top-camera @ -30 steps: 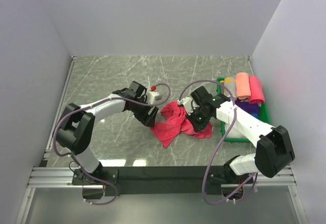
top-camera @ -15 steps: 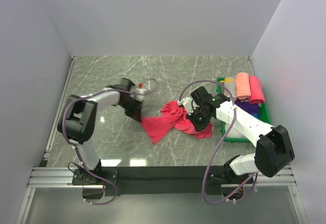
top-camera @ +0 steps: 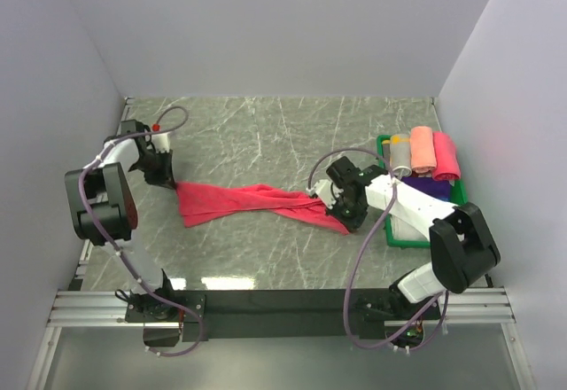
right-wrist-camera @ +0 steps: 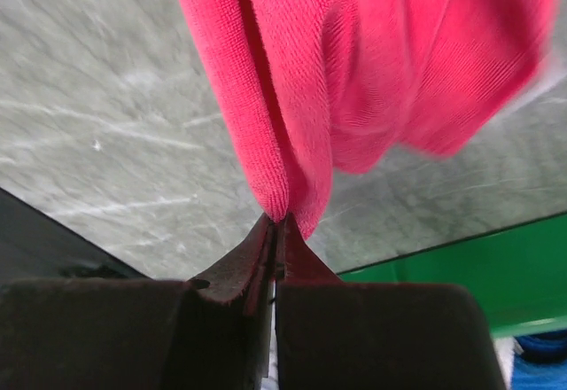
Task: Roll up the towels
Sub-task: Flatten the towel
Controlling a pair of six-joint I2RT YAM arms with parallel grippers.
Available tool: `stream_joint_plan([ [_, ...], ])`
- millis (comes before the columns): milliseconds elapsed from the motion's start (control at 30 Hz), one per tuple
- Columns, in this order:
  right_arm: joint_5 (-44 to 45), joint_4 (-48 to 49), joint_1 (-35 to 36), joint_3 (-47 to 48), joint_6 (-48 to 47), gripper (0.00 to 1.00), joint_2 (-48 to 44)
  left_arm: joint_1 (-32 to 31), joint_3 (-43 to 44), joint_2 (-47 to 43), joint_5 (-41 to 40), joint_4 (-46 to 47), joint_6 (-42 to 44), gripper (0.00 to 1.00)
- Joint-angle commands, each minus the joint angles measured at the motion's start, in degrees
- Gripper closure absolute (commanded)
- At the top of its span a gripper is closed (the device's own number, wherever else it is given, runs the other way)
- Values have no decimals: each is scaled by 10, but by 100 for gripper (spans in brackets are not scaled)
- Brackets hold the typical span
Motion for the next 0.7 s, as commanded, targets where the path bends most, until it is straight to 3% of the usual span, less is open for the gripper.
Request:
stream_joint_plan([
  [0,20,-7,8,-7,-29,100,4,28,65,37,-1,-3,6,99],
  [67,0,-19,22,11,-27,96,8,30,82,45,6,-11,16,99],
  [100,-8,-31,28,20,-26,86,9,30,98,51,10,-16,20,99],
  [133,-25,-36,36,40,-24,67,7,31,107,54,20,-23,34,96],
  [167,-36,-42,36,52,-17,61,3,30,117,58,28,-50,41,92],
  [200,-48,-46,35,65,-10,56,-1,31,135,62,35,-65,52,87],
  [233,-55,-50,32,86,-4,51,-5,34,139,61,56,-81,62,74],
  [267,-68,-51,22,93,9,48,-21,35,140,55,56,-94,74,68],
  [400,-95,-46,-38,124,39,48,-33,42,102,-3,50,-105,85,52],
  [533,-90,-42,-85,149,59,56,16,45,68,-36,66,-119,88,51],
  [667,-75,-31,-94,162,87,57,62,46,44,-50,92,-124,79,50],
])
